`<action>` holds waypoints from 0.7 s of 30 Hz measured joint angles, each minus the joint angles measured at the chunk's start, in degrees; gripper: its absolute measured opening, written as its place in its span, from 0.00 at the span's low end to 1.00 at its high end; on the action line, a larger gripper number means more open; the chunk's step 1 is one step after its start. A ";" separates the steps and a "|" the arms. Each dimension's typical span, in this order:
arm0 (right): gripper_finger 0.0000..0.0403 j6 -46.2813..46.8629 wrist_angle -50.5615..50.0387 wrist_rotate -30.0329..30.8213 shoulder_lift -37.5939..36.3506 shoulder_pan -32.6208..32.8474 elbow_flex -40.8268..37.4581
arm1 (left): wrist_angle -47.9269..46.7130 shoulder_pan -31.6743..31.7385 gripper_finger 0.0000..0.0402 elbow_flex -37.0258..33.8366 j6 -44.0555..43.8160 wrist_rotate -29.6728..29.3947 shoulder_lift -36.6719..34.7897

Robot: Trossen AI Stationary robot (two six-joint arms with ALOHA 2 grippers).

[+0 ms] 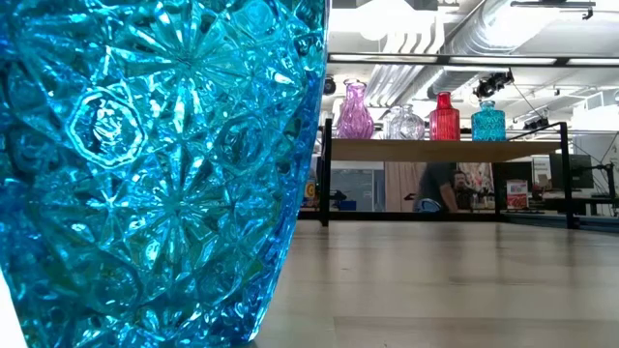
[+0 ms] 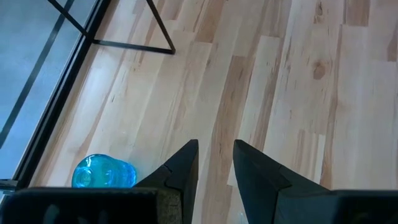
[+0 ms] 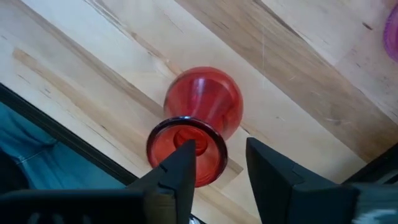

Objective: Sort vases onto shelf
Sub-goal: Put the right red vase on the shelf aligned with the other red vase

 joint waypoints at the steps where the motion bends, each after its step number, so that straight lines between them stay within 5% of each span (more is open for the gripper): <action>1: 0.27 -0.02 0.40 0.02 0.00 0.00 0.00 | 0.00 0.00 0.22 0.00 0.00 -0.01 0.00; 14: 0.02 -1.09 0.56 0.07 0.00 0.00 0.00 | 0.00 -0.01 0.22 0.00 0.00 -0.01 0.00; 21: 0.01 -2.89 0.43 0.81 -0.01 -0.17 0.00 | 0.00 -0.01 0.22 0.00 0.01 -0.01 -0.01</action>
